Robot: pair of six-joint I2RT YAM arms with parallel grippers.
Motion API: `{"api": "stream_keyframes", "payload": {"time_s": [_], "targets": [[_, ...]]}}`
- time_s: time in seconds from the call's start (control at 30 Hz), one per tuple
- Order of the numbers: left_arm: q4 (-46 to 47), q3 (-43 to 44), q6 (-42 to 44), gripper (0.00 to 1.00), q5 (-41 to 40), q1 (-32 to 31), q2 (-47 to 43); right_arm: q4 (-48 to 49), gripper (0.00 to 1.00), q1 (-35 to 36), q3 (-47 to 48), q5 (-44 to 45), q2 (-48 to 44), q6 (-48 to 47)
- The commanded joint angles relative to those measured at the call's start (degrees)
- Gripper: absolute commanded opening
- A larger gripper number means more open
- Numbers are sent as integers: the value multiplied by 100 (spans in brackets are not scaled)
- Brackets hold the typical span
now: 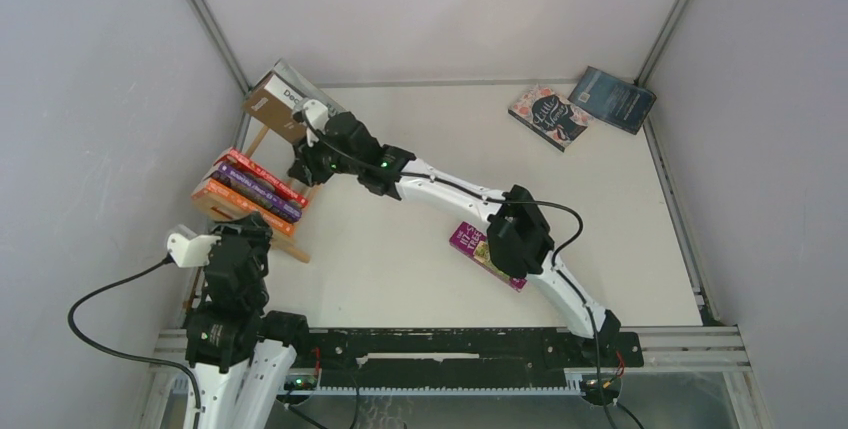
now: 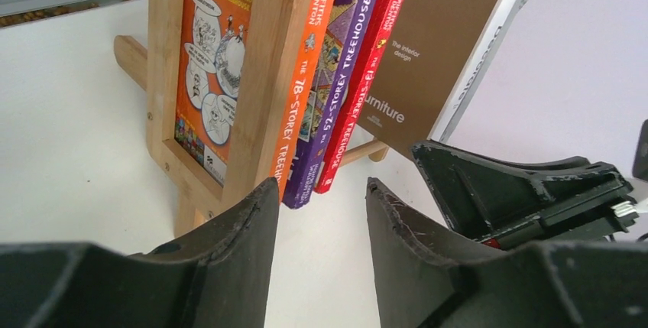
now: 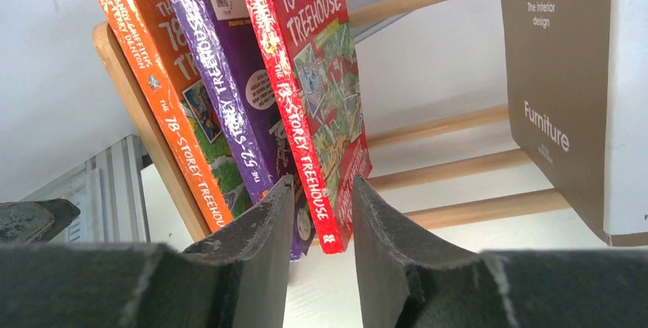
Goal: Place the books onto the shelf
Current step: Place the book on the shelf, then move the shelf to the center of the board.
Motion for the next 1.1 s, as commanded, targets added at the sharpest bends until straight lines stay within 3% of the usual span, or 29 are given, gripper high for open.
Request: {"api": "stream_keyframes", "payload": {"time_s": [0.0,0.17,0.43,0.6,0.7,0.8,0.9,1.07], "targets": [[-148,322,-2,49,58,-27,-70,46,41,-28,-102,65,-601,-139],[-68,394,109,36,429,-26,161,279,43,-81,-1116,357,-1354,-65],[158,-173,-979,37,527,-30,7,-342,49,-284,-1903,647,-2121,93],[677,-181,-736,37,1072,-97,305,-330,53,-743,-3207,1252,-3057,898],[919,-155,-733,37,997,-573,573,-445,55,-1275,-4028,1565,-3629,1454],[1006,-22,-808,38,251,-1617,992,-428,56,-1666,-4522,1601,-4073,1542],[910,218,-950,40,-437,-2315,1405,-697,57,-1808,-4416,1355,-4083,1451],[727,550,-1019,42,-883,-2653,1732,-943,61,-1649,-4138,811,-3876,1606]]}}
